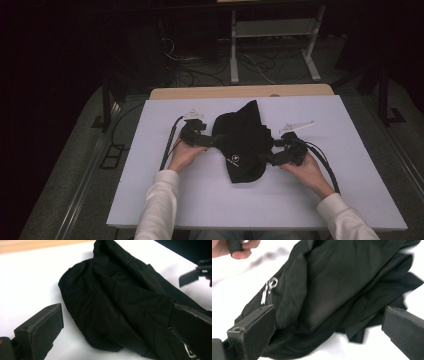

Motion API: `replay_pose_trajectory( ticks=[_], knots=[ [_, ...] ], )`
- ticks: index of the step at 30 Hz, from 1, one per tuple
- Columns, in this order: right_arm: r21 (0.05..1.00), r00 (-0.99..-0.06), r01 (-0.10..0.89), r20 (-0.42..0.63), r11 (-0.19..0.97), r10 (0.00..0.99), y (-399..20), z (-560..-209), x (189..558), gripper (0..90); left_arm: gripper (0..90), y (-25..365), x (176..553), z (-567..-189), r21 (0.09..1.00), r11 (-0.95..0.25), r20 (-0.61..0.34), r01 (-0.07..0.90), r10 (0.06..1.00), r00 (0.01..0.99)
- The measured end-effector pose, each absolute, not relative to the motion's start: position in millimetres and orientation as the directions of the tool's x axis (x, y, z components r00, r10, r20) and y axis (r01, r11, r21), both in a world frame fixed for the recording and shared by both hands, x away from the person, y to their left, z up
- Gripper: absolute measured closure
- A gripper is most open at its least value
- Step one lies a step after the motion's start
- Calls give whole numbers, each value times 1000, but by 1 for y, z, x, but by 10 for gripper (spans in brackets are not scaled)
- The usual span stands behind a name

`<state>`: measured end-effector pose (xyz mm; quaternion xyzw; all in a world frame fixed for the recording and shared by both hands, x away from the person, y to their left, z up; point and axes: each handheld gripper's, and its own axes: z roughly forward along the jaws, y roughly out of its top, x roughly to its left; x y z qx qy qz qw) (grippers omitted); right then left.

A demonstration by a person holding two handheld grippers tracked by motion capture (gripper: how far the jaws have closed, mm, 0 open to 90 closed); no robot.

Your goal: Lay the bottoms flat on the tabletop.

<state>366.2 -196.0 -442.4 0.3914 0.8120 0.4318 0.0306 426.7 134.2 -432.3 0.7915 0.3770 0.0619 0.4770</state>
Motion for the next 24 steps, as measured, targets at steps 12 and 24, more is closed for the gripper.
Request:
replay_pose_trajectory(
  ticks=[12,24],
  knots=[
    [681,-735,609,293,406,612,-195,-453,354,111,49,110,439,-447,745,-279,-320,606,647,692],
    [687,-752,601,314,408,580,-189,-457,353,399,563,100,447,-453,736,-297,-303,609,659,688]
  ],
)
